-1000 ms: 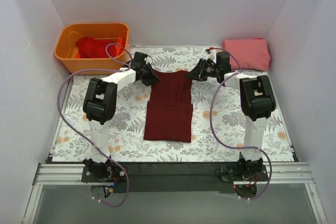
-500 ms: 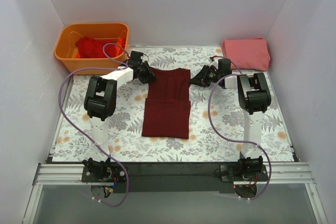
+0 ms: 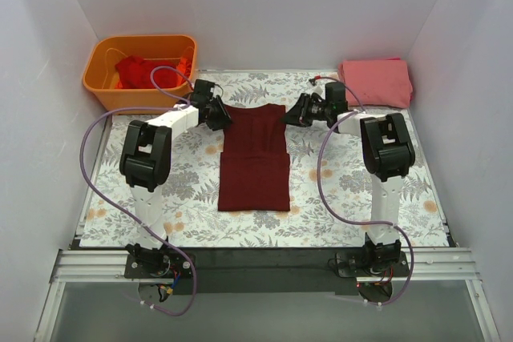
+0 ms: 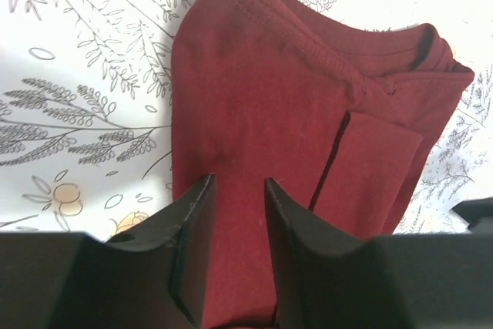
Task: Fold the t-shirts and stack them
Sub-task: Fold the tshirt
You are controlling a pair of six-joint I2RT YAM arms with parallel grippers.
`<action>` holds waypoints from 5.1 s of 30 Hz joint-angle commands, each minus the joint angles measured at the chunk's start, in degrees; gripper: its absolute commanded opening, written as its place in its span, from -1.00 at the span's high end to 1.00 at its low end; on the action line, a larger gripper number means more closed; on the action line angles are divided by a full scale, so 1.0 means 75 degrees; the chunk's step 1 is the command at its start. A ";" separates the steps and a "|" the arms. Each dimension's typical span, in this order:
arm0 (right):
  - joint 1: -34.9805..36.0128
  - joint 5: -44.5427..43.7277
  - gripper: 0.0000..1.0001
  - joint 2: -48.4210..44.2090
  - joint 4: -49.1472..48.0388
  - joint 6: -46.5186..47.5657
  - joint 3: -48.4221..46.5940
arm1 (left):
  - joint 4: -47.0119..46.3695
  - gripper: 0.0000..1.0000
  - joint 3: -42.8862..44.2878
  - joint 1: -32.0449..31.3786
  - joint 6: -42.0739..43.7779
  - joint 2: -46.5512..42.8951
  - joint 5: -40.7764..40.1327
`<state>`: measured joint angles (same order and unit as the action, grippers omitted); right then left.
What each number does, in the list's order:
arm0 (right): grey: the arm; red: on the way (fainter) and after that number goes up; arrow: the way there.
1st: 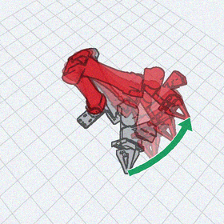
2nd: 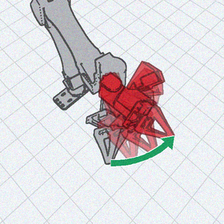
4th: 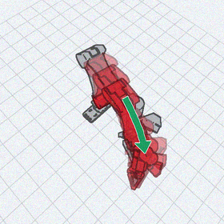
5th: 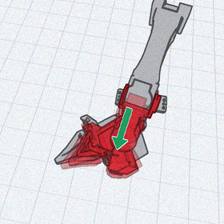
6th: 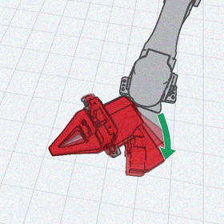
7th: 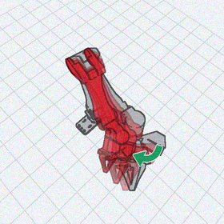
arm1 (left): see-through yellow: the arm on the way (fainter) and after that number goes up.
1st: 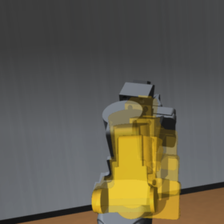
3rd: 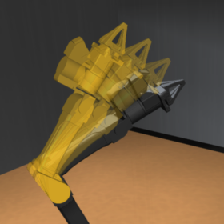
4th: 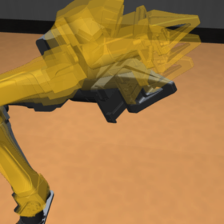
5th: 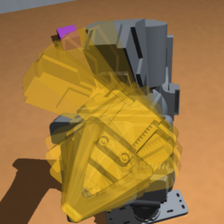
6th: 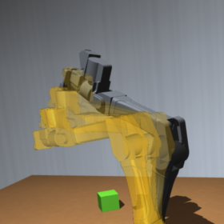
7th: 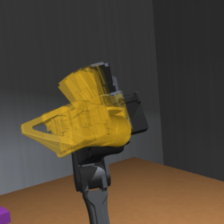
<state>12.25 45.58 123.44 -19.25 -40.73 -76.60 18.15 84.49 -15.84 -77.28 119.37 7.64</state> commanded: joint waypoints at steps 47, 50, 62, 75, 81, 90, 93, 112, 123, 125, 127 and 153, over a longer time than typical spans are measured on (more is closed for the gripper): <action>0.3369 -0.4554 -0.11 -0.5454 0.5964 0.2256 0.3733 | 0.3615 -0.53 -0.4935 -0.1943 -0.0968 -0.6599 -0.1265; 0.3627 -0.4566 -0.11 -0.5222 0.5988 0.2197 0.3686 | 0.3626 -0.52 -0.5346 -0.2037 -0.1110 -0.6799 -0.1066; 0.4542 -0.5725 -0.05 -0.4342 0.6304 0.1857 0.3451 | 0.3955 -0.41 -0.5417 -0.2189 -0.1251 -0.6659 -0.1124; 0.4659 -0.5972 -0.04 -0.4693 0.6620 0.1727 0.2936 | 0.4060 -0.41 -0.5382 -0.2271 -0.1286 -0.6623 -0.1171; 0.4718 -0.6042 -0.05 -0.4389 0.6691 0.1763 0.2842 | 0.4119 -0.41 -0.5300 -0.2318 -0.1263 -0.6541 -0.1182; 0.4847 -0.6429 0.06 -0.3697 0.6854 0.1833 0.2912 | 0.4201 -0.41 -0.5242 -0.2353 -0.1216 -0.6471 -0.1171; 0.4882 -0.6605 0.20 -0.3638 0.7054 0.1845 0.2924 | 0.4317 -0.41 -0.5160 -0.2388 -0.1193 -0.6413 -0.1253; 0.5198 -0.6406 0.97 -0.3462 0.6926 0.2103 0.3088 | 0.4552 0.13 -0.4375 -0.3220 -0.1755 -0.4843 -0.1487; 0.5210 -0.6289 0.97 -0.3462 0.6820 0.2196 0.3147 | 0.4482 0.23 -0.4234 -0.3408 -0.1790 -0.3928 -0.1722; 0.5210 -0.6277 0.97 -0.3439 0.6808 0.2208 0.3135 | 0.4401 0.22 -0.4327 -0.3420 -0.1779 -0.3835 -0.1652; 0.5210 -0.6277 0.97 -0.3415 0.6808 0.2208 0.3112 | 0.4237 0.22 -0.4421 -0.3431 -0.1779 -0.3811 -0.1581; 0.6147 -0.4274 0.97 -0.5509 0.8284 0.1729 0.3778 | 0.6048 1.00 -0.5360 -0.5501 -0.3500 -0.5624 -0.1440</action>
<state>55.51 7.49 88.79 35.27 -25.30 -50.94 53.74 44.25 -51.24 -98.00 82.15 -2.57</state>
